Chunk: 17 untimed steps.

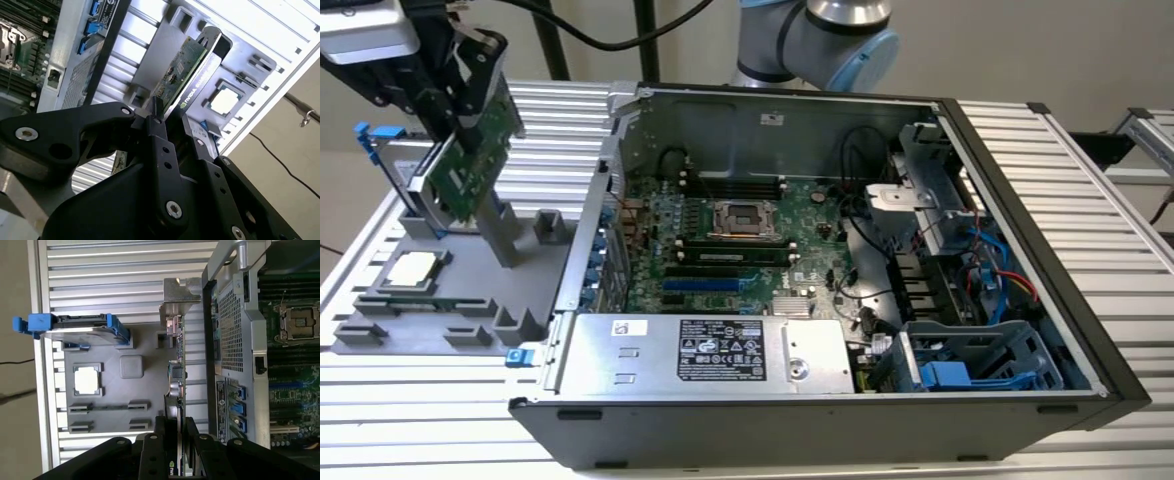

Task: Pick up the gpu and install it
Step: 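Pick up the gpu and move the gpu toward the slot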

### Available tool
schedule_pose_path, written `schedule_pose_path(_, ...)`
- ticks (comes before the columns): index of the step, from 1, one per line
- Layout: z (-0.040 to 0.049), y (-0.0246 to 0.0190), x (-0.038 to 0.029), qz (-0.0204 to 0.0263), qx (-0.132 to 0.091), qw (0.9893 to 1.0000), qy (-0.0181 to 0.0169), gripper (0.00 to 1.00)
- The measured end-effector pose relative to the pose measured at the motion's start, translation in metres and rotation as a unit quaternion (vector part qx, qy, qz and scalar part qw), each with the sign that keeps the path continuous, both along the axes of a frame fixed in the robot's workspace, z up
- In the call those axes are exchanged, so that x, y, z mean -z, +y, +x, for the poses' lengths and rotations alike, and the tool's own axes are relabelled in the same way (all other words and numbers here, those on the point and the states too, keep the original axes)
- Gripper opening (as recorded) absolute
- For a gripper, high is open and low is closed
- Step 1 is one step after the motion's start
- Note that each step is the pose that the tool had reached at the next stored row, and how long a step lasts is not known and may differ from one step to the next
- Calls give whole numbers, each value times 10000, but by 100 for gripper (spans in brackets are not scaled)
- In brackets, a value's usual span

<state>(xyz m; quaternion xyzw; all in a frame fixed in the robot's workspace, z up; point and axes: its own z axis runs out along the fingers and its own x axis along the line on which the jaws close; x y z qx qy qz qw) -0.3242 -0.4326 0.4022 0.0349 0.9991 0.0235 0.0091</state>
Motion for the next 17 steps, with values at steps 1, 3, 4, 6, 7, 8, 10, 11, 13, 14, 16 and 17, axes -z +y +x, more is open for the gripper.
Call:
schedule_pose_path(1,0,0,-11,0,0,10000,0,0)
schedule_pose_path(3,0,0,-19,0,0,10000,0,0)
schedule_pose_path(4,0,0,-21,0,0,10000,-1,0)
schedule_pose_path(6,0,0,-27,0,0,10000,0,0)
schedule_pose_path(7,4,0,-26,0,0,10000,0,0)
schedule_pose_path(8,13,1,-28,-1,0,10000,0,0)
schedule_pose_path(10,55,0,-27,-1,1,10000,2,0)
schedule_pose_path(11,79,0,-27,-1,0,10000,3,0)
schedule_pose_path(13,138,0,-26,0,0,10000,6,0)
schedule_pose_path(14,165,0,-26,0,0,10000,7,0)
schedule_pose_path(16,224,0,-27,0,-1,10000,11,0)
schedule_pose_path(17,251,0,-27,-1,-2,10000,12,0)
